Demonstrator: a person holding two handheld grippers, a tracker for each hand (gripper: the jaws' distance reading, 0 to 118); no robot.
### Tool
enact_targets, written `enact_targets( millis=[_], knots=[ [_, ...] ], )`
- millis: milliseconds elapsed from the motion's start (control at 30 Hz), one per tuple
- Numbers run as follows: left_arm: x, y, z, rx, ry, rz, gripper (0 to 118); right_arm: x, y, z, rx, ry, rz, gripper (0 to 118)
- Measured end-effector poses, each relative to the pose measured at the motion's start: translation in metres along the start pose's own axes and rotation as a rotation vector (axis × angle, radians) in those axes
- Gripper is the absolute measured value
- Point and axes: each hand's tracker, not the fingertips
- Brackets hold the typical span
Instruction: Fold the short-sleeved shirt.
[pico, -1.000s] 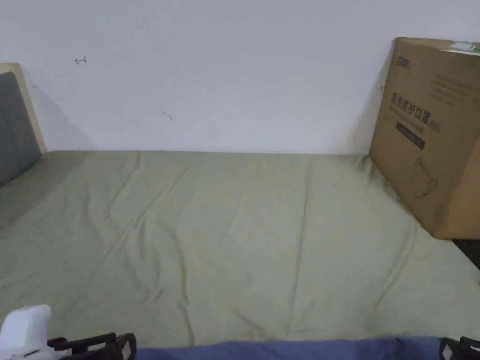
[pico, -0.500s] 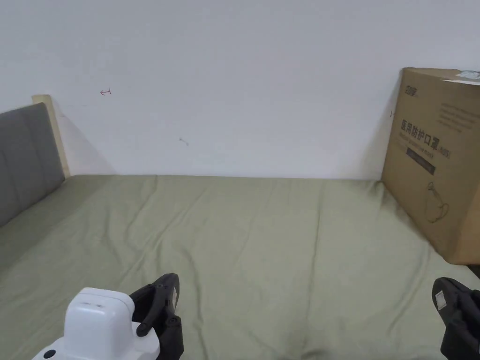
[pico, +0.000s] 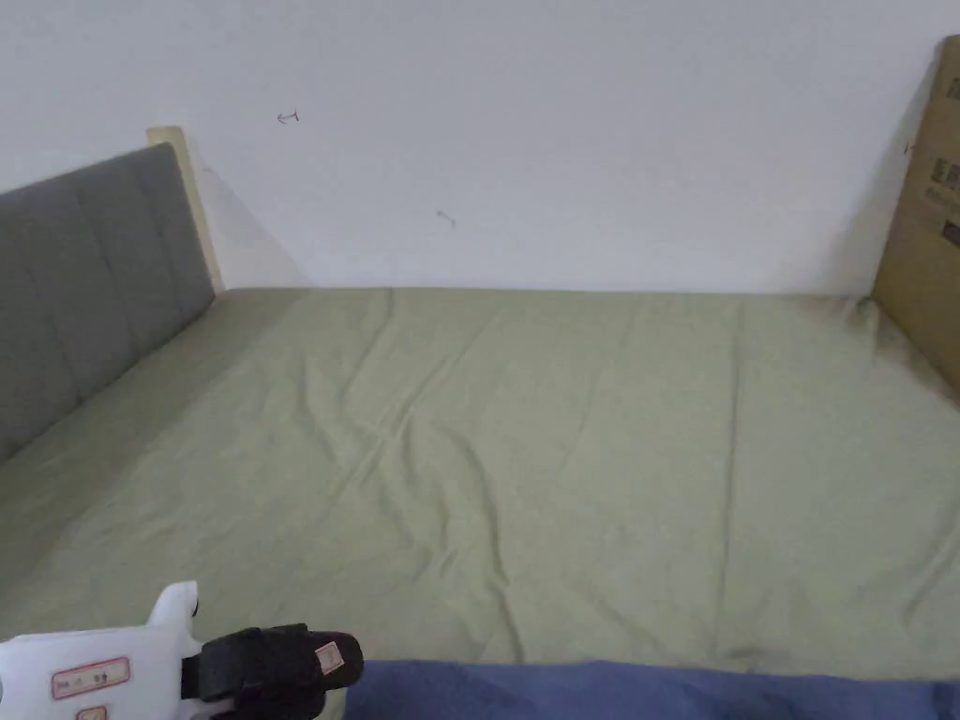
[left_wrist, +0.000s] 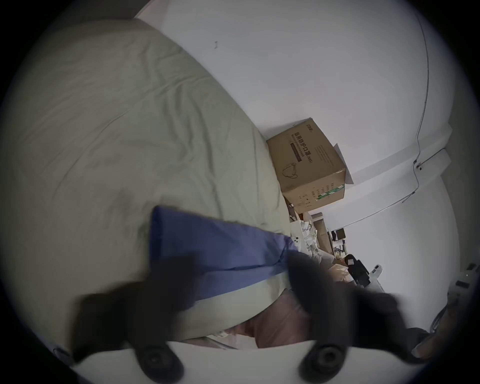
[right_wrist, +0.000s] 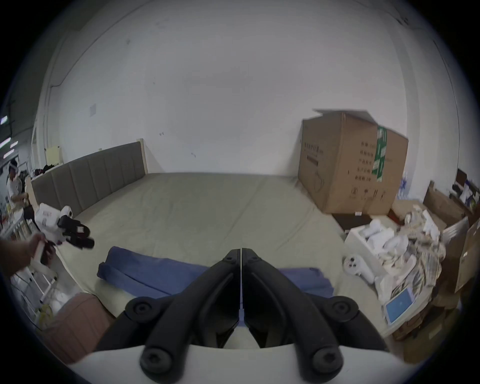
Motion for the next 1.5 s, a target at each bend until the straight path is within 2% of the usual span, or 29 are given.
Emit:
enact_targets(
  millis=[33, 67, 167, 267, 367, 433, 467, 500, 533, 567, 633, 667, 700, 767, 800, 1000, 1133, 1200, 1267, 1300, 1500],
  knots=[
    [-0.012, -0.002, -0.004, -0.019, -0.003, 0.02, 118, -0.003, -0.001, -0.004, -0.017, 0.008, -0.027, 1],
    [-0.023, -0.008, -0.005, 0.051, -0.047, 0.085, 115, -0.006, 0.0, -0.008, -0.042, 0.017, -0.067, 1],
    [-0.056, -0.013, -0.026, 0.017, -0.072, 0.183, 118, -0.013, 0.011, -0.014, -0.083, 0.058, -0.159, 0],
    [-0.084, -0.012, -0.043, -0.086, -0.124, 0.247, 118, -0.019, 0.024, -0.024, -0.099, 0.061, -0.149, 0],
    [-0.112, -0.005, -0.062, -0.108, -0.399, 0.317, 118, -0.029, 0.031, -0.033, -0.109, 0.048, -0.136, 1],
    [-0.115, -0.002, -0.084, -0.163, -0.398, 0.349, 118, -0.032, 0.035, -0.039, -0.126, 0.05, -0.151, 1],
    [-0.102, -0.005, -0.096, -0.171, -0.383, 0.33, 113, -0.035, 0.036, -0.042, -0.139, 0.06, -0.171, 1],
    [-0.087, -0.007, -0.105, -0.187, -0.377, 0.308, 100, -0.038, 0.037, -0.044, -0.147, 0.075, -0.189, 0],
    [-0.081, -0.005, -0.112, -0.213, -0.345, 0.264, 70, -0.037, 0.039, -0.046, -0.151, 0.086, -0.198, 1],
    [-0.078, -0.004, -0.116, -0.211, -0.266, 0.225, 5, -0.04, 0.04, -0.047, -0.154, 0.088, -0.2, 1],
    [-0.097, 0.003, -0.125, -0.268, -0.012, 0.207, 6, -0.045, 0.042, -0.049, -0.16, 0.089, -0.195, 1],
    [-0.111, 0.0, -0.121, -0.29, -0.054, 0.368, 6, -0.045, 0.042, -0.049, -0.164, 0.09, -0.188, 1],
    [-0.096, 0.003, -0.116, -0.228, -0.18, 0.362, 6, -0.047, 0.043, -0.048, -0.168, 0.091, -0.182, 1],
    [-0.083, 0.009, -0.112, -0.272, -0.008, 0.146, 7, -0.049, 0.044, -0.048, -0.182, 0.094, -0.176, 1],
    [-0.07, 0.012, -0.105, -0.271, 0.034, 0.099, 7, -0.038, 0.041, -0.05, -0.187, 0.102, -0.178, 1],
    [-0.027, 0.022, -0.038, -0.193, 0.288, 0.014, 7, -0.027, 0.041, -0.043, -0.171, 0.125, -0.222, 1],
    [-0.005, 0.035, -0.001, -0.17, 0.703, -0.174, 7, -0.018, 0.033, -0.037, -0.17, 0.138, -0.253, 1],
    [0.01, 0.037, -0.002, -0.153, 0.861, -0.201, 7, -0.013, 0.026, -0.033, -0.173, 0.136, -0.255, 1],
    [0.032, 0.034, -0.012, -0.122, 0.863, -0.206, 8, -0.008, 0.02, -0.029, -0.177, 0.126, -0.247, 1],
    [0.048, 0.031, -0.024, -0.102, 0.805, -0.218, 8, -0.006, 0.017, -0.028, -0.18, 0.119, -0.245, 1],
    [0.128, 0.011, -0.136, -0.255, 0.33, -0.123, 8, 0.016, 0.005, -0.019, -0.219, 0.094, -0.319, 1]
  ],
)
